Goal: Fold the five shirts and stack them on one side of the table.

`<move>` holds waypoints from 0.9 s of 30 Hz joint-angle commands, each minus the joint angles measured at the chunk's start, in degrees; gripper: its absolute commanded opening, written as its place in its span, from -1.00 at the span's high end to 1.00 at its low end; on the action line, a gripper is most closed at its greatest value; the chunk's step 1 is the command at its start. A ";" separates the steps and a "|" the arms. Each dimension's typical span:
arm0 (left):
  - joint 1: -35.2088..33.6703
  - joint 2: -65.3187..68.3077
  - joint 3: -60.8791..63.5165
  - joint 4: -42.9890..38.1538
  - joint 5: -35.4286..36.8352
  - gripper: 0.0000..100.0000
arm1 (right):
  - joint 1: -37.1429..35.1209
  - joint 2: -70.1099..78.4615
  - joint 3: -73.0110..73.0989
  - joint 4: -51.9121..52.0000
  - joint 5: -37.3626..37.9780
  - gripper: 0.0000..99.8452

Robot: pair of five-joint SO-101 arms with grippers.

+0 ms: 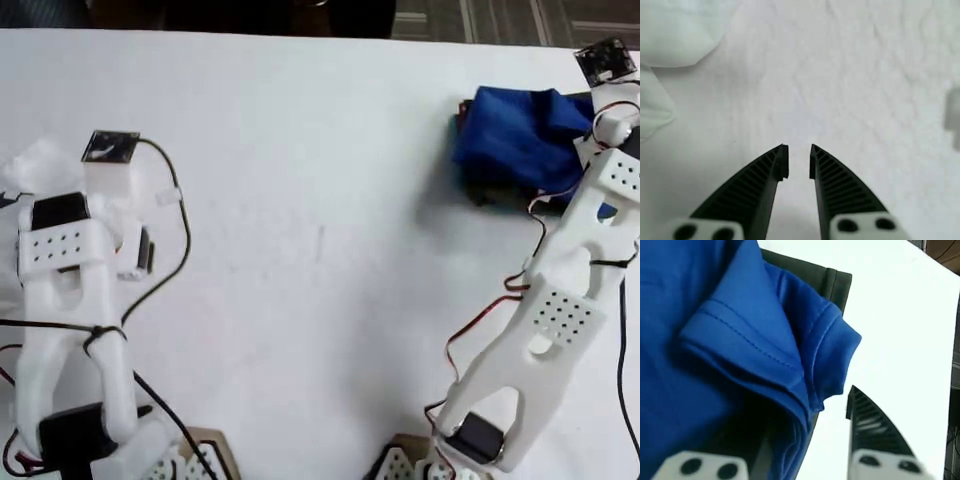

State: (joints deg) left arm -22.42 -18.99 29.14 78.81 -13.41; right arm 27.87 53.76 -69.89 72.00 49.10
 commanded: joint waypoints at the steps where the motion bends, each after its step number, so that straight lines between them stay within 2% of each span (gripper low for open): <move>1: -0.44 -2.29 -0.13 -0.70 -0.53 0.80 | 0.57 -3.82 -1.76 -1.01 -0.88 0.63; 6: -0.44 -2.29 -0.13 -0.62 -0.53 0.80 | 0.57 -6.11 -6.33 -0.84 -11.87 0.63; 13: -0.44 -2.29 -0.13 -0.53 -0.53 0.80 | 0.40 -6.37 -11.78 -4.18 -20.22 0.63; 25: -0.44 -2.29 -0.13 -0.88 -0.53 0.80 | 0.40 -6.73 -11.87 -3.21 -21.80 0.63; 27: -0.35 -2.29 -0.13 -0.88 -0.53 0.80 | -0.31 -6.99 -12.13 -2.86 -24.35 0.70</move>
State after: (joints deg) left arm -22.42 -18.99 29.14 78.81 -13.41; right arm 27.87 53.14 -79.03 69.10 27.12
